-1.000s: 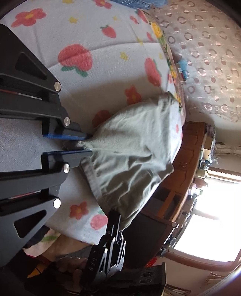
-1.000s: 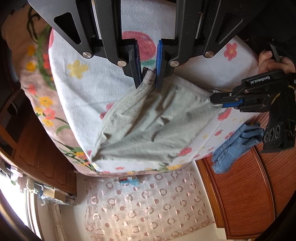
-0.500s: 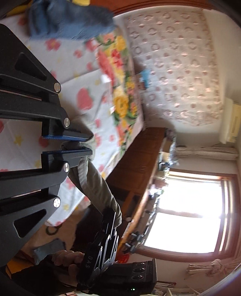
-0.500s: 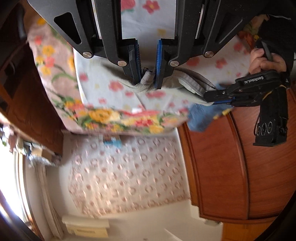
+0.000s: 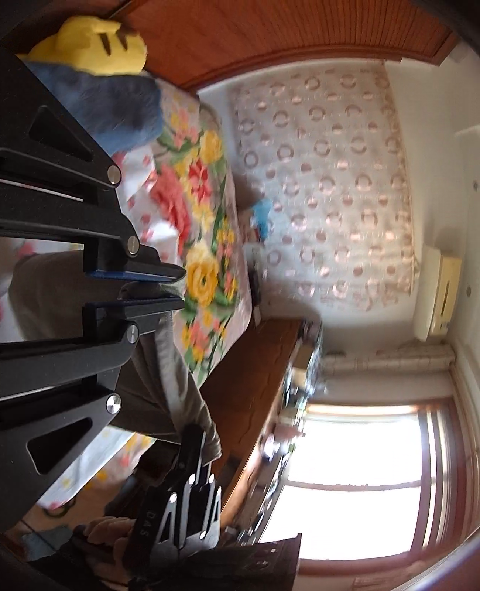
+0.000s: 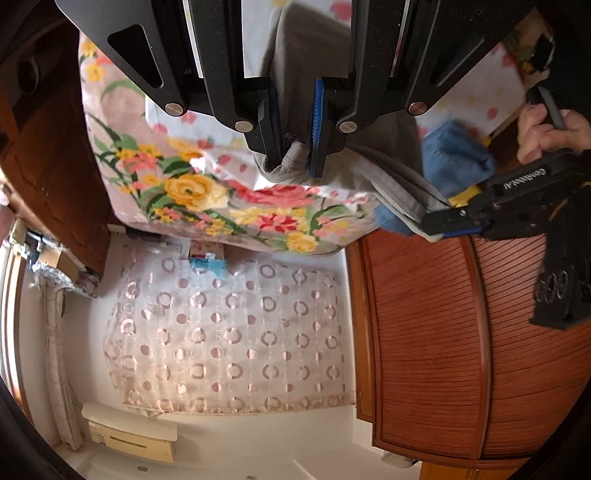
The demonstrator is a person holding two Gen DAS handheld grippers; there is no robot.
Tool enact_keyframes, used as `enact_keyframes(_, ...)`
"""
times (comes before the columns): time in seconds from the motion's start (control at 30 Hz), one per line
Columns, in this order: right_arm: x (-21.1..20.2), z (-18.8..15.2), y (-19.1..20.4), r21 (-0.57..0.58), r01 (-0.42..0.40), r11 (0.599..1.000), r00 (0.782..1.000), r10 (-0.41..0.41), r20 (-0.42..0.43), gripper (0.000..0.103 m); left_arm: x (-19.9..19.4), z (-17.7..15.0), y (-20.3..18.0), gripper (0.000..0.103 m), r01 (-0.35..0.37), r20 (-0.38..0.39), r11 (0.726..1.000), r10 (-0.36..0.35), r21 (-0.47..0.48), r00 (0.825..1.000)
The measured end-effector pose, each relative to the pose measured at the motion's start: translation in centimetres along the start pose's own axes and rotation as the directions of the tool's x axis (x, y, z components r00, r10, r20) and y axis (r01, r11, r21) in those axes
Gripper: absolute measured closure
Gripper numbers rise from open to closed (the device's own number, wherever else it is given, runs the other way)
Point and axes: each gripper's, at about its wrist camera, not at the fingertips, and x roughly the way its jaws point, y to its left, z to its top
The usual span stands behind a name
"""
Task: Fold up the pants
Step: 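Fold the lifted end over the shorts with the right tool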
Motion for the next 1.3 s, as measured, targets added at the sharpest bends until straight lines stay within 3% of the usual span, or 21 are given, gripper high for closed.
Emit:
enact_keyframes(0.1, 1.2, 1.8, 0.2, 0.000, -0.006, 1.000, 0.999, 0.006, 0.032, 0.089, -0.7, 0.3, 0.7, 0.094, -0.005, 0.021, 1.000, 0.005, -0.009, 1.000)
enact_keyframes(0.17, 1.7, 1.3, 1.0, -0.002, -0.015, 1.000, 0.999, 0.015, 0.034, 0.089, -1.2, -1.1, 0.7, 0.094, -0.011, 0.005, 1.000, 0.011, 0.006, 1.000)
enact_keyframes(0.47, 3.8, -6.6, 1.6, 0.007, -0.089, 0.996, 0.989, 0.089, -0.115, 0.089, -1.4, -10.8, -0.1, 0.094, 0.028, -0.166, 0.999, -0.023, 0.025, 0.986)
enact_keyframes(0.77, 3.6, -10.9, 1.1, 0.058, -0.157, 0.986, 0.963, 0.166, -0.214, 0.089, -5.2, -17.4, -1.8, 0.094, 0.081, -0.188, 0.994, -0.093, -0.070, 0.978)
enact_keyframes(1.3, 1.6, -13.2, 1.2, 0.151, -0.154, 0.976, 0.945, 0.190, -0.266, 0.089, -6.4, -23.4, -3.8, 0.094, 0.087, -0.278, 0.990, -0.114, -0.107, 0.954)
